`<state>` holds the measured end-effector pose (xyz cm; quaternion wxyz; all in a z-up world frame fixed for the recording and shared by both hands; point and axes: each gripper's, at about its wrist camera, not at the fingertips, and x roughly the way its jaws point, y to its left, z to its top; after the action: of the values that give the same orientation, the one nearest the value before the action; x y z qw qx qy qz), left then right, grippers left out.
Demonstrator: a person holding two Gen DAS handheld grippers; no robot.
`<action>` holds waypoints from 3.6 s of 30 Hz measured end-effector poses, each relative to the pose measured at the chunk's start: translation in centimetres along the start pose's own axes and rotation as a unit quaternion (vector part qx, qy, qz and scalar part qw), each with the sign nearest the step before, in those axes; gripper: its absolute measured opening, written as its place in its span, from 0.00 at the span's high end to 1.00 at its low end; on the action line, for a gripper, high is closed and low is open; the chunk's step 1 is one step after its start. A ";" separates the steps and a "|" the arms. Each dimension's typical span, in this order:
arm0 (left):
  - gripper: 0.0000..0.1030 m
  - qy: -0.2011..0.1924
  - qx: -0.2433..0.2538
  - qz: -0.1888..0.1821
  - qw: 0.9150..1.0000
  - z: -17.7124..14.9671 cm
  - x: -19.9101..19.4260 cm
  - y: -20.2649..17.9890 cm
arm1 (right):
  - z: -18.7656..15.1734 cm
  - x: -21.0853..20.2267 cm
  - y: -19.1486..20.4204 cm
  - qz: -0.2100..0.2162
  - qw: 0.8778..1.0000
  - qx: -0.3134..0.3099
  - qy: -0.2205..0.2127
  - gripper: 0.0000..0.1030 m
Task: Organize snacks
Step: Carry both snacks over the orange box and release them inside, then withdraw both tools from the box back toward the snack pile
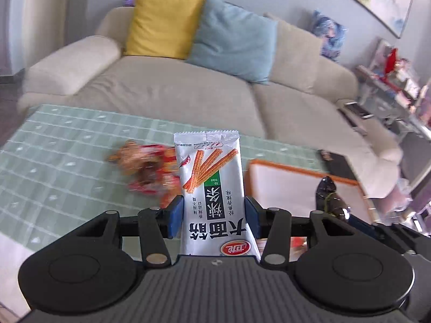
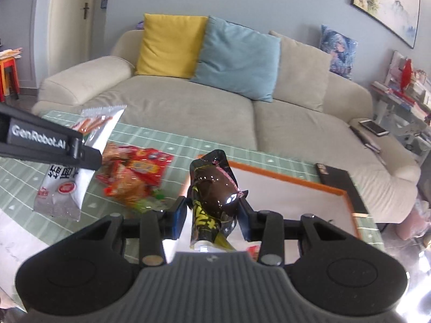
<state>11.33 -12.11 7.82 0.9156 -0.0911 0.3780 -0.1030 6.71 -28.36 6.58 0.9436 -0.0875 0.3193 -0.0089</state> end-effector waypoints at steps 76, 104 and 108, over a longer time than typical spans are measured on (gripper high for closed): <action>0.28 0.116 -0.115 0.004 0.986 4.5 5.8 2.8 | 4.1 7.4 -3.6 0.061 0.981 -0.007 0.185 0.21; 0.36 0.031 0.057 -0.038 0.997 -0.9 5.6 13.9 | -0.9 6.1 13.6 0.028 0.999 0.031 0.019 0.47; 0.37 0.033 0.066 -0.034 0.997 -1.4 7.1 13.8 | -2.4 7.6 14.4 0.007 0.998 0.065 0.019 0.47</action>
<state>16.94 -0.77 -1.29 0.9025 -0.0397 0.3972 -0.1619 10.69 -15.13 -2.32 0.9412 -0.0238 0.3361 -0.0242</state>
